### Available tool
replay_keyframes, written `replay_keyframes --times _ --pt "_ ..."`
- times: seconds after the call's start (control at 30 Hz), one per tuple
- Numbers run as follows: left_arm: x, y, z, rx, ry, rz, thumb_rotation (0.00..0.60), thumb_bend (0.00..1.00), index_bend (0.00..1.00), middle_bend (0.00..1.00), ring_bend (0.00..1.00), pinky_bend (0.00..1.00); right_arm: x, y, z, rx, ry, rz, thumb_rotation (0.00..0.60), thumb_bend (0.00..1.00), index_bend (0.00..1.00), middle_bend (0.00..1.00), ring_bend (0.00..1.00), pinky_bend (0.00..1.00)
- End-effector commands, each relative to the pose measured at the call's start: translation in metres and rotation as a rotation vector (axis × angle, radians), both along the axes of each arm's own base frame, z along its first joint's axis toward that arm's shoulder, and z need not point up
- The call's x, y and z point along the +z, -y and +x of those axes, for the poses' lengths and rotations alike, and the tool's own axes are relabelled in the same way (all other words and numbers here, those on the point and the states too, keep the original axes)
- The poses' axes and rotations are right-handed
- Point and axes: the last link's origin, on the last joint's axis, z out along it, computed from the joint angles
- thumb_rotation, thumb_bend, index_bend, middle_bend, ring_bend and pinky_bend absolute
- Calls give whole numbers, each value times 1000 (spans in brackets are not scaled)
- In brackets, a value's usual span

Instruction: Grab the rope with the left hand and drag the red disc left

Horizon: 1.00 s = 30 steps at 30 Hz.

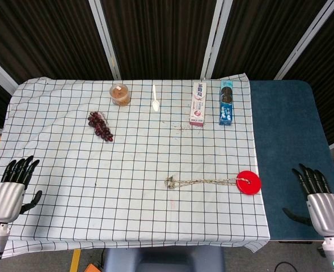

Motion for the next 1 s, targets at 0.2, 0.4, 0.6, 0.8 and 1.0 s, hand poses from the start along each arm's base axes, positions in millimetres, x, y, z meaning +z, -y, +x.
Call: replay_keyframes --times 0.2,0.4,0.6,0.8,1.0 --pt "0 3 -3 3 2 -9 600 385 0 0 0 0 3 6 5 5 -6 -10 600 268 0 0 0 0" --pt "-22 -2 16 -74 -8 -111 600 385 0 0 0 0 1 8 3 -22 -14 -7 600 268 0 0 0 0" --pt "-62 -25 55 -218 -29 -248 600 386 0 0 0 0 12 14 -1 -47 -4 -48 600 267 0 0 0 0" --pt "-106 -53 98 -298 1 -374 600 388 0 0 0 0 29 16 -8 -76 7 -101 600 267 0 0 0 0" --pt "-151 -68 139 -392 -31 -449 600 392 0 0 0 0 46 11 -18 -108 19 -144 600 268 0 0 0 0"
